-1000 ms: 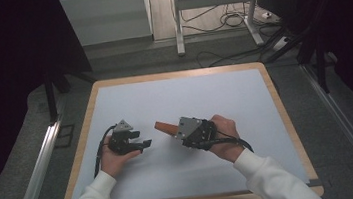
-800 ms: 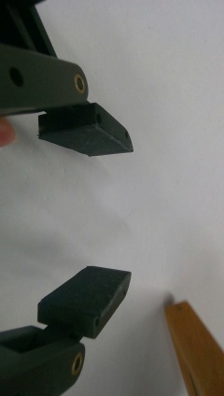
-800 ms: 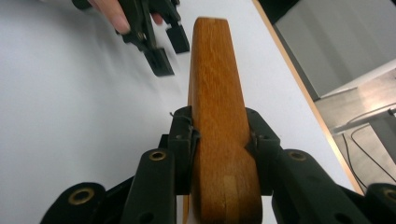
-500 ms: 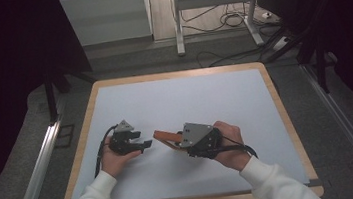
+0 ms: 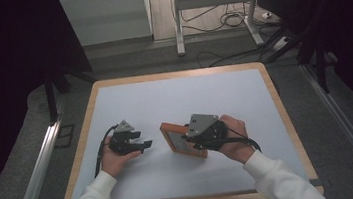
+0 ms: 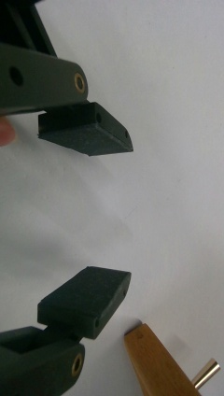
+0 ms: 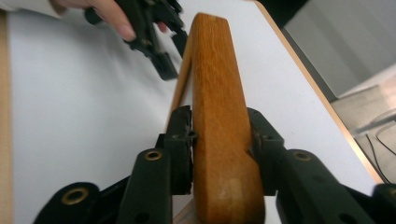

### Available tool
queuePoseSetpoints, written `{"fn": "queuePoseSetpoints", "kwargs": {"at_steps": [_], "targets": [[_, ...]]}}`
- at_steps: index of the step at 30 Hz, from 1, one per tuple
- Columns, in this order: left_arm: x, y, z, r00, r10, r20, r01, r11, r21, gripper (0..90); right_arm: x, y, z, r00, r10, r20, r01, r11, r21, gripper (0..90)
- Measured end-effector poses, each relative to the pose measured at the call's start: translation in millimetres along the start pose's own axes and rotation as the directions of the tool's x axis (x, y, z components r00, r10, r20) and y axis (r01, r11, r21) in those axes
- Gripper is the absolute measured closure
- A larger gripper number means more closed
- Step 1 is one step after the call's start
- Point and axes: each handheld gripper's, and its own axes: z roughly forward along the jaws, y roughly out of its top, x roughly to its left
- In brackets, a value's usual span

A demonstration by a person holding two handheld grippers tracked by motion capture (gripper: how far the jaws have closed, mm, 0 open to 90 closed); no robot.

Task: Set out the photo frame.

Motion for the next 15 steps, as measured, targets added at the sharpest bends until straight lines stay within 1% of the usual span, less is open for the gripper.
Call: {"fn": "queuePoseSetpoints", "kwargs": {"at_steps": [2, 7, 8, 10, 11, 15], "targets": [[-0.2, -0.1, 0.5, 1.0000, 0.001, 0.000, -0.001, 1.0000, 0.002, 32.3, -2.1, -1.4, 0.5, 1.0000, 0.003, 0.004, -0.003, 1.000, 0.003, 62.8], [0.2, -0.2, 1.8, 1.0000, 0.009, 0.000, -0.009, 0.9999, 0.008, 32.0, -15.5, -10.7, 3.5, 0.9987, 0.050, 0.011, -0.051, 0.999, 0.016, 59.4], [-0.1, -0.3, 2.0, 1.0000, 0.005, 0.001, -0.005, 1.0000, 0.008, 32.0, -17.3, -11.9, 4.4, 0.9982, 0.059, 0.010, -0.059, 0.998, 0.013, 59.0], [0.0, -0.4, 1.9, 1.0000, 0.005, -0.001, -0.005, 1.0000, 0.008, 32.0, -20.7, -13.3, 5.5, 0.9980, 0.062, 0.012, -0.062, 0.998, 0.014, 58.0], [0.1, -0.3, 1.8, 1.0000, 0.005, -0.002, -0.005, 1.0000, 0.007, 32.0, -21.3, -13.6, 6.1, 0.9973, 0.072, 0.012, -0.073, 0.997, 0.015, 57.5], [0.0, 0.0, 0.2, 1.0000, 0.004, -0.005, -0.004, 1.0000, -0.003, 32.0, -25.4, -14.6, 8.5, 0.9971, 0.074, 0.019, -0.074, 0.997, 0.018, 55.8]]}}
